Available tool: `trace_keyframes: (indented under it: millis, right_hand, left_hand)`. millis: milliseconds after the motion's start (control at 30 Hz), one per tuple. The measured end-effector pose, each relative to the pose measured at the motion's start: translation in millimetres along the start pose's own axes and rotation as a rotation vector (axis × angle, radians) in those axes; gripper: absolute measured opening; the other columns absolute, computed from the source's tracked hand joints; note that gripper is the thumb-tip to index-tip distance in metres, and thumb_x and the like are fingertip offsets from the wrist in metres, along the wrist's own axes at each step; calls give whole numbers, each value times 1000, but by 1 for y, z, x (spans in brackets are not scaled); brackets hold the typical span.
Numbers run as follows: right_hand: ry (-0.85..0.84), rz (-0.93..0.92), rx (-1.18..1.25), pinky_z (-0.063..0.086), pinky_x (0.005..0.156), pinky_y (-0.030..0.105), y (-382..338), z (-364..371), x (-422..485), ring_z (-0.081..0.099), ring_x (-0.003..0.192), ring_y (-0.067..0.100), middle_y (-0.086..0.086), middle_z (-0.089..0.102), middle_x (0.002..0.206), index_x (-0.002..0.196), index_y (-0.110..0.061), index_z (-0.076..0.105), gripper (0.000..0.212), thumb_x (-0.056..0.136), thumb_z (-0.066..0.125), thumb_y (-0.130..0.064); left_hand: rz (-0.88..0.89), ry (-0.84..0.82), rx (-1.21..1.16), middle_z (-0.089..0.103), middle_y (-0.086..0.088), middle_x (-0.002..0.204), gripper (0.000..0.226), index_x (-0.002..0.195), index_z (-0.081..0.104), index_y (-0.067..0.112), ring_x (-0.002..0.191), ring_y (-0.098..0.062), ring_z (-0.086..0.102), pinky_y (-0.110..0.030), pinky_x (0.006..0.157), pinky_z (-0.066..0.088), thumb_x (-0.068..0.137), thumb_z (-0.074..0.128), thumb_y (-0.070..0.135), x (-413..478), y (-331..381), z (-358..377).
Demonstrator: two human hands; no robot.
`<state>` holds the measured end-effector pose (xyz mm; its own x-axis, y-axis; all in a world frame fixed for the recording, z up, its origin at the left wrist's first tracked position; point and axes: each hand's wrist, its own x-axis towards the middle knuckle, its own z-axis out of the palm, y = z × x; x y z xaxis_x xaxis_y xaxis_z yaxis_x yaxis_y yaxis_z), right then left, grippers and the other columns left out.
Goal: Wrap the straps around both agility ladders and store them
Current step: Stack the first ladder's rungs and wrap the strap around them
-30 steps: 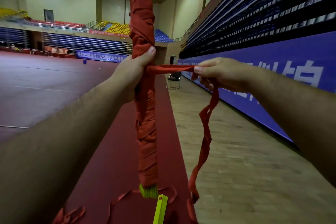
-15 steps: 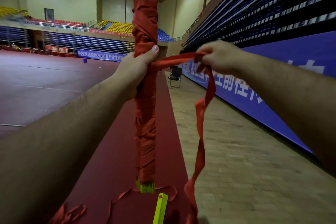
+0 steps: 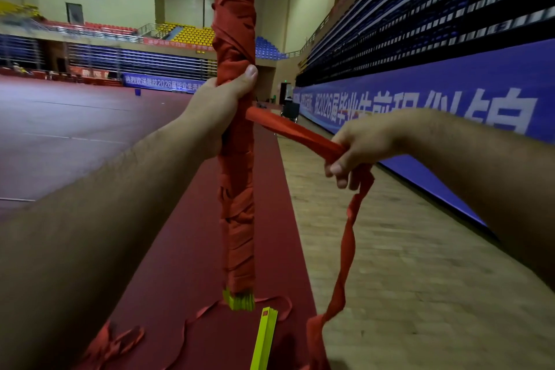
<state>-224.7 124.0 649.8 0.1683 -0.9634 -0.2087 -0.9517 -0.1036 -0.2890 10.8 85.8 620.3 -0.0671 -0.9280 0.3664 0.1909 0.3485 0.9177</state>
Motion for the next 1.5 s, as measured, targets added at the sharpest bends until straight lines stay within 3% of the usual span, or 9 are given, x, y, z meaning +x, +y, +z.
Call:
trace_keyframes:
  millis: [333, 567, 667, 800, 867, 1000, 1133, 1400, 1500]
  right_hand:
    - [-138, -62, 544, 57, 79, 37, 29, 78, 24, 73, 85, 28, 16, 76, 92, 116, -5, 63, 30, 108, 41, -23]
    - [-163, -33, 306, 47, 72, 30, 13, 105, 44, 68, 93, 24, 7, 78, 94, 104, -15, 69, 14, 102, 57, -20]
    - [201, 87, 76, 53, 71, 29, 12, 73, 45, 70, 88, 18, 7, 75, 99, 108, -17, 71, 16, 101, 57, -21]
    - [1040, 111, 235, 45, 54, 27, 13, 23, 34, 61, 70, 14, 0, 66, 89, 111, -24, 70, 23, 104, 48, -28]
    - [1157, 76, 166, 36, 51, 24, 13, 10, 34, 58, 66, 12, -2, 66, 86, 112, -25, 71, 24, 103, 49, -26]
    - [909, 202, 108, 48, 55, 27, 12, 18, 40, 67, 67, 17, 2, 70, 79, 96, -18, 74, 17, 97, 62, -29]
    - [463, 259, 58, 61, 68, 33, 12, 34, 41, 74, 76, 21, 8, 75, 85, 102, -9, 67, 16, 96, 66, -23]
    - [-83, 208, 231, 49, 52, 28, 11, 61, 38, 67, 58, 21, 8, 72, 76, 114, -11, 67, 22, 106, 47, -17]
    - [40, 234, 319, 53, 54, 28, 8, 56, 41, 68, 61, 20, 13, 72, 83, 114, -7, 64, 23, 107, 44, -17]
  left_hand:
    - [-61, -48, -190, 58, 2, 53, 35, 94, 62, 17, 43, -12, 59, -26, 49, 53, 93, 61, 51, -14, 15, 6]
    - [-34, -96, -175, 57, 5, 53, 34, 94, 59, 18, 48, -11, 57, -23, 55, 51, 92, 63, 51, -15, 20, 18]
    - [-1, -106, -166, 58, 5, 53, 35, 101, 59, 16, 48, -11, 59, -25, 54, 53, 92, 64, 49, -15, 25, 15]
    - [33, -128, -62, 72, -2, 86, 49, 123, 54, 16, 60, -13, 71, -25, 52, 53, 92, 61, 53, -17, 32, 9]
    - [67, -118, -15, 71, -2, 100, 49, 122, 54, 18, 70, -14, 74, -27, 56, 55, 91, 60, 55, -18, 32, 8]
    - [88, -119, -49, 72, -2, 95, 44, 117, 56, 16, 82, -22, 76, -32, 60, 59, 92, 62, 52, -21, 31, 13]
    - [48, -125, -80, 63, 3, 69, 39, 108, 59, 15, 56, -14, 66, -28, 58, 56, 92, 62, 50, -20, 24, 14]
    - [13, -129, -86, 60, 6, 55, 34, 97, 59, 16, 51, -10, 62, -26, 55, 54, 94, 61, 49, -18, 15, 4]
    - [20, -136, -73, 63, 8, 56, 32, 99, 59, 17, 53, -9, 63, -26, 59, 56, 95, 59, 49, -17, 12, -1]
